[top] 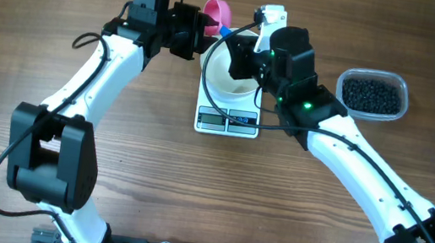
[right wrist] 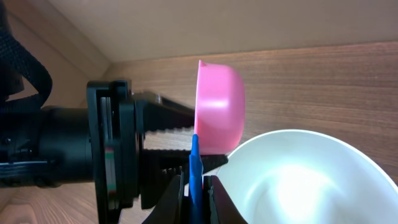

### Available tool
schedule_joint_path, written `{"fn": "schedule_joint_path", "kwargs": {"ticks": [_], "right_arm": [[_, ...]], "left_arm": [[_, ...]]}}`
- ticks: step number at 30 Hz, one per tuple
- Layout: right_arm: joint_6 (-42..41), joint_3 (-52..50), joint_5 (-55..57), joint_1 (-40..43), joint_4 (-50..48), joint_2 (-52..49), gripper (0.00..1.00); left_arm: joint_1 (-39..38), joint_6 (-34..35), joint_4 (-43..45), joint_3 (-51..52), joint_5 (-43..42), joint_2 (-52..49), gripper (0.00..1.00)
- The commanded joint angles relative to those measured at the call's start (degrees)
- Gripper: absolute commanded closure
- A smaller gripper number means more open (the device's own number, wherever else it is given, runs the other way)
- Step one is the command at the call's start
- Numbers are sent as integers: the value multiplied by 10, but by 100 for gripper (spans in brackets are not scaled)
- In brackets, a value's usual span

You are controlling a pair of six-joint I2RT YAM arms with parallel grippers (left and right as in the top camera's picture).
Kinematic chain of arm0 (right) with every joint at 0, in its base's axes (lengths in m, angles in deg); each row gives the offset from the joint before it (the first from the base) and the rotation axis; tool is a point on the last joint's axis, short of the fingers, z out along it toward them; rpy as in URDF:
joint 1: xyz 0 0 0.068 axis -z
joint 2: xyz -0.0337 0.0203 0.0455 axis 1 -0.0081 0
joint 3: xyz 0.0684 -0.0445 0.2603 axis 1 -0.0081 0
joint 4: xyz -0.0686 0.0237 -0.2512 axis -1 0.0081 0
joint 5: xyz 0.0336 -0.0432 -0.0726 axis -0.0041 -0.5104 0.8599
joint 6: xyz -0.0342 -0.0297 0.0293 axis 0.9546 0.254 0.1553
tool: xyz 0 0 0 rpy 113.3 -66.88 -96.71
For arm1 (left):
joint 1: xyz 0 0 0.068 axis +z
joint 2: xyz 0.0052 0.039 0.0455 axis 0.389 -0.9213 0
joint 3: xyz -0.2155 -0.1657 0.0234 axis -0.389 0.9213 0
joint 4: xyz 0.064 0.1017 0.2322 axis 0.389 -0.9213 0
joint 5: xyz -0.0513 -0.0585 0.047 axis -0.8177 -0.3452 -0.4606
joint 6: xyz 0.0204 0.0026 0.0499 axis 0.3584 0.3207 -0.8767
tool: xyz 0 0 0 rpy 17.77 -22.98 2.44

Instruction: Scoop item into bowl and weigh 150g on scale

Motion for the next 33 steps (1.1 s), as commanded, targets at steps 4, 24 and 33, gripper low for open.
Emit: {"fn": "schedule_joint_path", "kwargs": {"ticks": [4,24,33], "right_arm": [[2,10,11,26,1,-5,96],[54,10,-70,140,139,89,96],[64,10,-71,162,202,120,96]], "left_arm": [[3,-156,82,-4,16,7,43],[121,-669,85,-4,-104,8,40],[113,-726,78,-4,-104,8,36]]}}
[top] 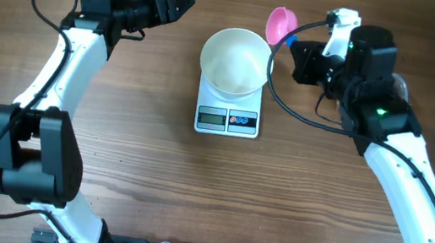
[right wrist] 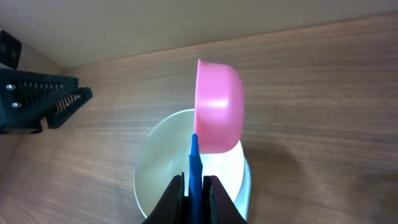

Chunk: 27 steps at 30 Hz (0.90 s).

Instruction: Scoop item into bowl and weigh 150g on scale

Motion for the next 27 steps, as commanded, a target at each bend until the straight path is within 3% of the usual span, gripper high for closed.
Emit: {"fn": "schedule_joint_path", "kwargs": {"ticks": [1,8,13,27], "right_arm": [[10,10,-7,3,8,10,96],[11,10,-3,3,21,10,96],[24,10,-4,24,29,15,96],[12,10,-7,70,49,32,96]], "left_arm": [[0,-26,0,-4,-9,8,36],[-9,-29,5,-4,-9,8,36],[-27,-102,9,-4,-7,8,38],[-30,-104,37,-4,15,18,40]]}}
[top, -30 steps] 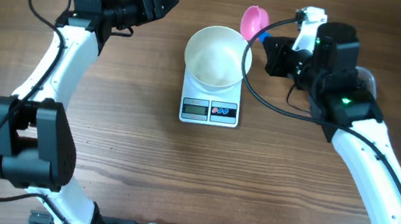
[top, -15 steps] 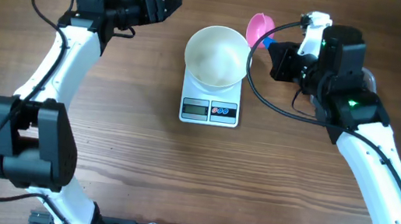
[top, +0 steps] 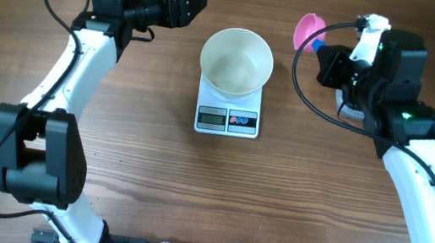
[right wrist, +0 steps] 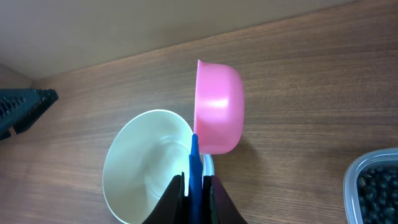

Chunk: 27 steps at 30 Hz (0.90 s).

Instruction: Scoop item into bowl and weigh 150g on scale

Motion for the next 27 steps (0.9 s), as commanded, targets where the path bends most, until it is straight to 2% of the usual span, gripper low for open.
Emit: {"fn": "schedule_joint_path", "kwargs": {"ticks": [1,7,10,15,18,20,25,27], "right_arm": [[-1,10,-6,4,1,11,96],[5,10,-7,13,9,12,96],[12,10,-19,43,34,22,96],[29,10,-21,103,75,54,96],[30,10,-23,128,90,61,96],[41,10,-34,140,99,60,96],[47,10,-45,152,112,60,96],[47,10,-45,152,116,60,96]], "left_arm": [[-1,-16,1,-4,9,19,41],[-49,-83,-78,-4,123,71,44],[-85,-88,-125,-4,164,109,46],[-157,-86,-226,-4,171,116,63],[-215,-63,-312,-4,226,117,74],[-256,-35,-371,-3,264,117,94],[-355,-4,-400,24,329,119,96],[-411,9,-349,78,353,140,96]]}}
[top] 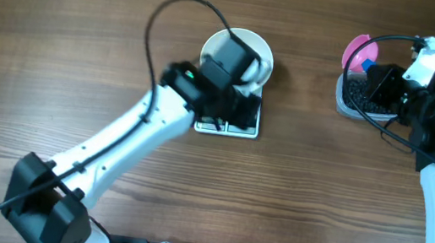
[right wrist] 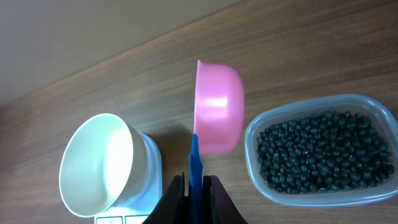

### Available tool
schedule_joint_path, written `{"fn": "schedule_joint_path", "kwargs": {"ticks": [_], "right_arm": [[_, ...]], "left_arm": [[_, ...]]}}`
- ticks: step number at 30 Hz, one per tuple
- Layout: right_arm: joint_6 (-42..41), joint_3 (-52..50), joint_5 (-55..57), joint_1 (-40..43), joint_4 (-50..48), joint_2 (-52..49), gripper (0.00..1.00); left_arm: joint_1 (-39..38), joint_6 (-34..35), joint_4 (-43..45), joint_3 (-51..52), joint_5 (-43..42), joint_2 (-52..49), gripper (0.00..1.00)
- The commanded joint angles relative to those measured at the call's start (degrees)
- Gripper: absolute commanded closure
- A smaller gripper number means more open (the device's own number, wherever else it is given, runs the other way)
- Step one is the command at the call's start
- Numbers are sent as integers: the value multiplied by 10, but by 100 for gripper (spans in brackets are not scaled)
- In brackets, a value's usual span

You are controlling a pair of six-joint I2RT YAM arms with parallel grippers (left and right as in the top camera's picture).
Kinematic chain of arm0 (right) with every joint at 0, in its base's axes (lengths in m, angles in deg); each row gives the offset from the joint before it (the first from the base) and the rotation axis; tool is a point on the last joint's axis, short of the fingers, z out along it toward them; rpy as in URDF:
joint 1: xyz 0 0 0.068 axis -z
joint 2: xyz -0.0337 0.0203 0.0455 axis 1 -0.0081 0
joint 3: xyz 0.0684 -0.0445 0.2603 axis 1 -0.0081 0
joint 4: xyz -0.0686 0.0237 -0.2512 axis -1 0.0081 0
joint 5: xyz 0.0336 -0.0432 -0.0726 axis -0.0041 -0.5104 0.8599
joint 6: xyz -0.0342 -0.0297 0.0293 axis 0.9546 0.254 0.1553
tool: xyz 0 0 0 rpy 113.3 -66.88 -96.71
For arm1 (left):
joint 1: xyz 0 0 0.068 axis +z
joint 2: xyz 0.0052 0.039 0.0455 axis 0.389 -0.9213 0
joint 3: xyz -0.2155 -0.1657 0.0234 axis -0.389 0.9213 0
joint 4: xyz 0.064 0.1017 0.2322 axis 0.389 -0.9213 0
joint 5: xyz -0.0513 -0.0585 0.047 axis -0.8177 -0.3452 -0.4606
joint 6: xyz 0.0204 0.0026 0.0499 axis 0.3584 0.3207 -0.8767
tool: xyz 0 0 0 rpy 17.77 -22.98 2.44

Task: Scoop item into bowl and weigh 150g on scale
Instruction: 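Move the left gripper to the scale and press its tare button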

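Note:
My right gripper [right wrist: 194, 185] is shut on the blue handle [right wrist: 194, 158] of a pink scoop [right wrist: 217, 106]. The scoop is tipped on its side and appears empty. In the overhead view the scoop [top: 357, 51] hangs at the left edge of a clear tub of black beans [top: 364, 96], which also shows in the wrist view [right wrist: 317, 155]. A white empty bowl [right wrist: 96, 165] stands on the white scale [right wrist: 148, 198]. My left gripper [top: 245, 108] lies over the scale [top: 243, 130] by its display, and its arm hides part of the bowl [top: 261, 55].
A black cable loops from the left arm across the table behind the bowl. The bean tub stands near the right table edge, under the right arm's wrist.
My left arm has swung from the far left of the table to over the scale's front. The right gripper carried the scoop further right, from beside the bowl to the bean tub's edge.
Both grippers met behind the bowl, the right one shut on the scoop's handle with the left gripper at the scoop. Then the left was drawn back to the far left and the right held the scoop alone, moving rightward. Now the left is at the scale.

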Motion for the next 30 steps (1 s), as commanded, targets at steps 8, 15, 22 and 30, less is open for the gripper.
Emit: {"fn": "schedule_joint_path", "kwargs": {"ticks": [8,15,22,30], "right_arm": [[11,10,-13,3,2,7,96],[5,10,-14,3,2,7,96],[-1,10,-13,3,1,7,96],[-4,10,-13,3,3,7,96]], "left_arm": [[-24,20,94,166,57,92,96],[-14,-158,176,183,59,57,96],[-14,-159,220,183,80,22,96],[-14,-159,277,183,82,-24,96]]}}
